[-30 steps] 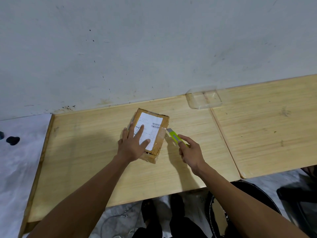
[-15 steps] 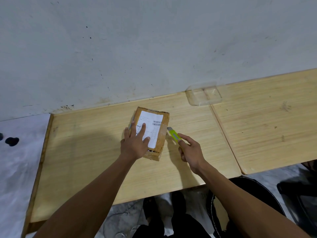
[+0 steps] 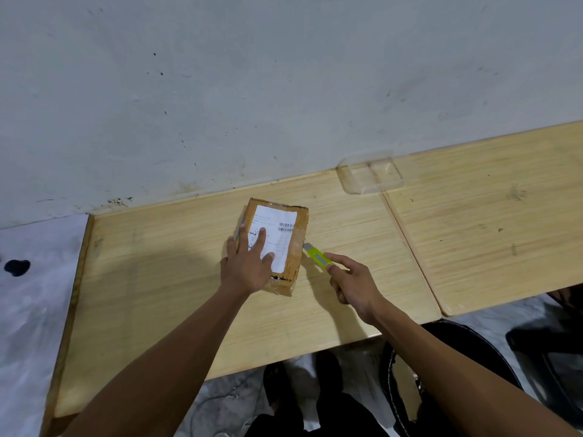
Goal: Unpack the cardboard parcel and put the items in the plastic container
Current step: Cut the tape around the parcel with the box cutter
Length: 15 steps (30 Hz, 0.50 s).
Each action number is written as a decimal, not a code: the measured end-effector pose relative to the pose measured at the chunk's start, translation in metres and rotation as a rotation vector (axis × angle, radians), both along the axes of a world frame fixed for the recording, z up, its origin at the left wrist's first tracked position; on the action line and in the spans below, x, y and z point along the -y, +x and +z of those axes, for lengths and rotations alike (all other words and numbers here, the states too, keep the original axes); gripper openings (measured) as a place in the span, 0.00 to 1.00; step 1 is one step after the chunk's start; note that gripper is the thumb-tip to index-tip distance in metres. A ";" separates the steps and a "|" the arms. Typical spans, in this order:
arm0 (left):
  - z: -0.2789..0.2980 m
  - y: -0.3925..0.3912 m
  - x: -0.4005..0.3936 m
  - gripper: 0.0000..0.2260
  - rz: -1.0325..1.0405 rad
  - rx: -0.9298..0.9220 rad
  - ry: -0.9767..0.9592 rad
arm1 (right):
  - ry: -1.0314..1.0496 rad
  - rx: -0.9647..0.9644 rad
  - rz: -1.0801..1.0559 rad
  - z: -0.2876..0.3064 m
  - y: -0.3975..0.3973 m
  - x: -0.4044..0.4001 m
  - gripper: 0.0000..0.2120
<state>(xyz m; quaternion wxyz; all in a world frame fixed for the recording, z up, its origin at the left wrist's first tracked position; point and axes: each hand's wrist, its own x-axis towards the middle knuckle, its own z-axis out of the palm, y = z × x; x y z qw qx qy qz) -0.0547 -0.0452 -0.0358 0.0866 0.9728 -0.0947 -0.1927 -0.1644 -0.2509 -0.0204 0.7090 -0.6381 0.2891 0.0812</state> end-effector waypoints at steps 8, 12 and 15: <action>0.000 -0.001 0.000 0.28 0.000 0.013 -0.016 | -0.028 -0.006 0.081 0.003 -0.008 0.002 0.12; 0.001 -0.005 0.004 0.28 0.016 0.047 0.009 | -0.067 -0.045 0.125 0.012 0.001 0.020 0.11; 0.003 -0.012 0.026 0.36 0.047 0.104 0.045 | -0.095 -0.062 0.012 0.015 0.008 0.033 0.11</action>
